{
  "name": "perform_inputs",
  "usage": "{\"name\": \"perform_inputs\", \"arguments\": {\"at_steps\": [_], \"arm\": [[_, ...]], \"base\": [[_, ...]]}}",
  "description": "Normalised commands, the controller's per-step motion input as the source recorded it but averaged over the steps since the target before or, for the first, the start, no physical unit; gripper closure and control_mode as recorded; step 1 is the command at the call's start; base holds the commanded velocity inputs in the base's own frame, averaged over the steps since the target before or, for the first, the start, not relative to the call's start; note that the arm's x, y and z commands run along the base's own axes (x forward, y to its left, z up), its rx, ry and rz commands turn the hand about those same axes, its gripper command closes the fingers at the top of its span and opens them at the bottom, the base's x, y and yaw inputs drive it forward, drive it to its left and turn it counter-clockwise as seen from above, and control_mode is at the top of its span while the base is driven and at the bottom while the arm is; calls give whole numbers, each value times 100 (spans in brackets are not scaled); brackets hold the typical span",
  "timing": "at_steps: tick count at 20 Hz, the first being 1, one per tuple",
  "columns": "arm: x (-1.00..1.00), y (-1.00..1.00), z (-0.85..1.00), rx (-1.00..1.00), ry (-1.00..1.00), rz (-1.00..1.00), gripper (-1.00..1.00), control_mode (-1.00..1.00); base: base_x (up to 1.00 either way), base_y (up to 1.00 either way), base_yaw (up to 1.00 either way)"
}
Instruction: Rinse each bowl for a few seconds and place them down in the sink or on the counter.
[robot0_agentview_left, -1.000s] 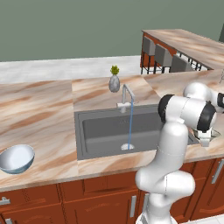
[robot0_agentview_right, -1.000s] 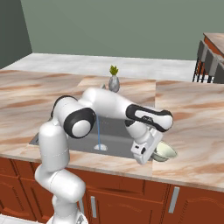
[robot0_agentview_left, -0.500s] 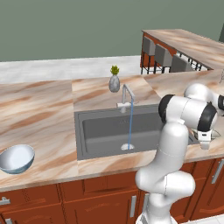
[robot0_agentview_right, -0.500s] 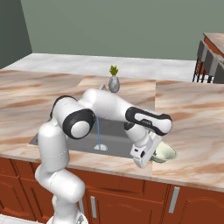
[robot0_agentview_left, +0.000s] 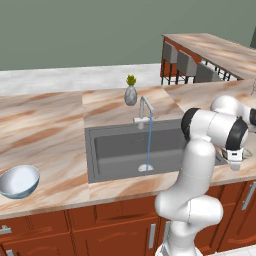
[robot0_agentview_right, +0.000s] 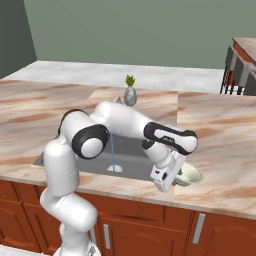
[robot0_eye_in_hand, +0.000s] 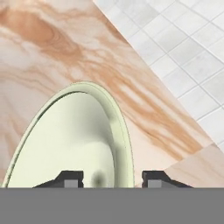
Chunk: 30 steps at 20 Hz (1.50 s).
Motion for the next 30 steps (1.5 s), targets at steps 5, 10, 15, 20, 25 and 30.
{"name": "perform_inputs", "arguments": {"at_steps": [5,10,15,20,25,30], "arm": [[30,-48,-6,2,1,0,-100,-100],[32,-46,-12,0,0,1,-100,-100],[21,-45,-12,0,0,3,-100,-100],[1,-42,-13,0,0,7,-100,-100],[-12,-30,-30,0,0,14,-100,-100],[-24,-6,-41,0,0,22,-100,-100]], "base": [[0,0,0],[0,0,0],[0,0,0],[0,0,0],[0,0,0],[0,0,0]]}}
